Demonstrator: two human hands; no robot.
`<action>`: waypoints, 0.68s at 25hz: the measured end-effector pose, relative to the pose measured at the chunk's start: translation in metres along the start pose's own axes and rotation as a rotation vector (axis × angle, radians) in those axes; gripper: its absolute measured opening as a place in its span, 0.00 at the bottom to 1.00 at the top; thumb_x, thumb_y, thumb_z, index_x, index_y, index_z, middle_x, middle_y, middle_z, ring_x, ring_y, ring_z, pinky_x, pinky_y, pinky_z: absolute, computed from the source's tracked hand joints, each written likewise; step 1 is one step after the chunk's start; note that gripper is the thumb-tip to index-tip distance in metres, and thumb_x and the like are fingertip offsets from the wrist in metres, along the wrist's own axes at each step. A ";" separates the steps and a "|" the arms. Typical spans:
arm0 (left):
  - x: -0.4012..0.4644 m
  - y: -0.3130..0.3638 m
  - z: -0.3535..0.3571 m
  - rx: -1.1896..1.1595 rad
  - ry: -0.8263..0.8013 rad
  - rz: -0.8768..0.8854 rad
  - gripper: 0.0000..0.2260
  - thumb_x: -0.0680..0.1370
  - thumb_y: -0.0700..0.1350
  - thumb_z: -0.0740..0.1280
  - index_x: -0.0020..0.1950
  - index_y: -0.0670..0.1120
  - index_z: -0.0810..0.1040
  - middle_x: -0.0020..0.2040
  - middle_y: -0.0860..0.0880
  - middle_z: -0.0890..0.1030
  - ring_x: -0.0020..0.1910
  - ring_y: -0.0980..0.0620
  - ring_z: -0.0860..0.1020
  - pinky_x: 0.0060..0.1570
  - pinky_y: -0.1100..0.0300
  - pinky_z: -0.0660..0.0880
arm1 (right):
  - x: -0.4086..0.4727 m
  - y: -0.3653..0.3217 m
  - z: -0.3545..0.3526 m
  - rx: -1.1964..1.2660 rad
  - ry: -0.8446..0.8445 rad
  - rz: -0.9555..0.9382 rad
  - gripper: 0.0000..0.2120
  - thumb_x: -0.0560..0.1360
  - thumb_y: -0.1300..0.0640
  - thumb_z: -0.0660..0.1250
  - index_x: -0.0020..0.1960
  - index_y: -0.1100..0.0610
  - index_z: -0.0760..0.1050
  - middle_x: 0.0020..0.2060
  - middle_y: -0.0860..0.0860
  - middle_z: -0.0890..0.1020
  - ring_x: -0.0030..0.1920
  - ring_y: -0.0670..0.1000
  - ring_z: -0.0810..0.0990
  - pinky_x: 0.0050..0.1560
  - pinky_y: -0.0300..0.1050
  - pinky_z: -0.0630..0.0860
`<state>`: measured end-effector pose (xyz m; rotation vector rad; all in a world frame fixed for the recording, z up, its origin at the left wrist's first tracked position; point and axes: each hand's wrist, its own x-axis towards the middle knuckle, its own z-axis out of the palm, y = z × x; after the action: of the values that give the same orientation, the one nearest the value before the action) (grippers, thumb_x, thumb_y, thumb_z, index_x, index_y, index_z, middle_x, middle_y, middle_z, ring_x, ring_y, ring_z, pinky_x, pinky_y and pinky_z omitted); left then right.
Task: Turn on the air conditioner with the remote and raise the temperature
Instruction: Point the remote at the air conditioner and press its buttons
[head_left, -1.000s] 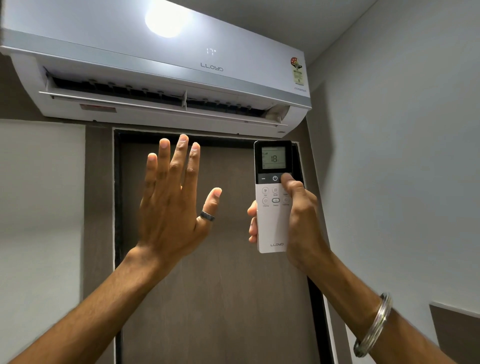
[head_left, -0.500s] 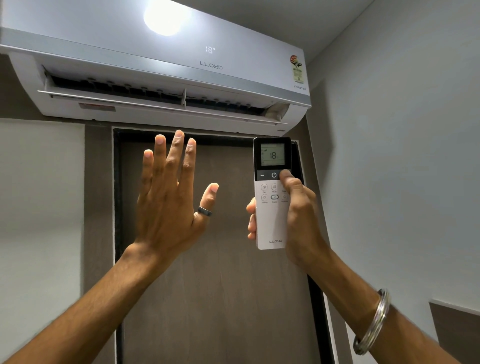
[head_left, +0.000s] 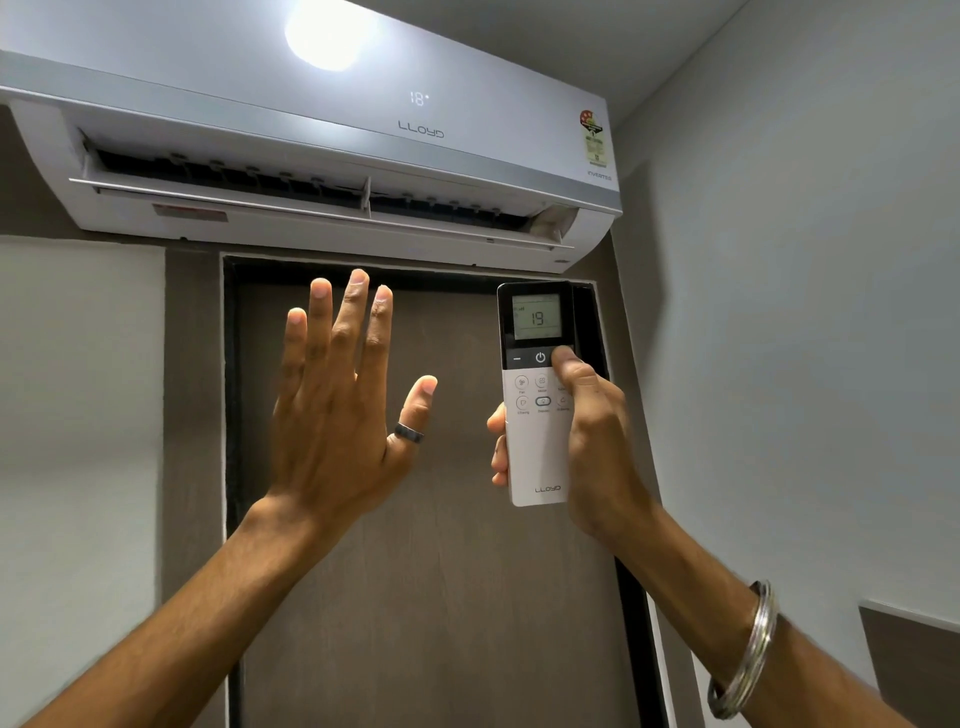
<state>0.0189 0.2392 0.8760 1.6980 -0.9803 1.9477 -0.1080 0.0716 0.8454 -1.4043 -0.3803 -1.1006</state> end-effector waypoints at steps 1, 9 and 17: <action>-0.001 0.000 0.001 -0.005 0.001 0.001 0.35 0.82 0.61 0.54 0.83 0.41 0.55 0.84 0.39 0.53 0.83 0.38 0.48 0.82 0.37 0.50 | 0.000 0.000 0.001 0.002 -0.001 -0.001 0.34 0.79 0.40 0.55 0.63 0.72 0.71 0.36 0.58 0.88 0.28 0.59 0.85 0.33 0.52 0.84; -0.002 -0.003 0.004 -0.004 -0.003 0.004 0.35 0.82 0.61 0.53 0.83 0.41 0.54 0.84 0.40 0.52 0.84 0.38 0.47 0.82 0.38 0.48 | 0.006 0.002 -0.001 -0.007 0.003 -0.006 0.34 0.80 0.39 0.56 0.63 0.71 0.72 0.36 0.58 0.88 0.28 0.59 0.86 0.32 0.51 0.86; 0.000 -0.005 0.006 -0.003 0.004 0.014 0.35 0.82 0.61 0.54 0.83 0.41 0.54 0.84 0.40 0.52 0.84 0.38 0.47 0.82 0.38 0.48 | 0.009 0.005 -0.005 -0.002 -0.013 0.012 0.37 0.79 0.37 0.55 0.64 0.72 0.72 0.37 0.57 0.89 0.29 0.57 0.86 0.34 0.50 0.86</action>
<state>0.0264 0.2386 0.8777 1.6897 -0.9958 1.9557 -0.1010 0.0626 0.8484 -1.4144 -0.3793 -1.0829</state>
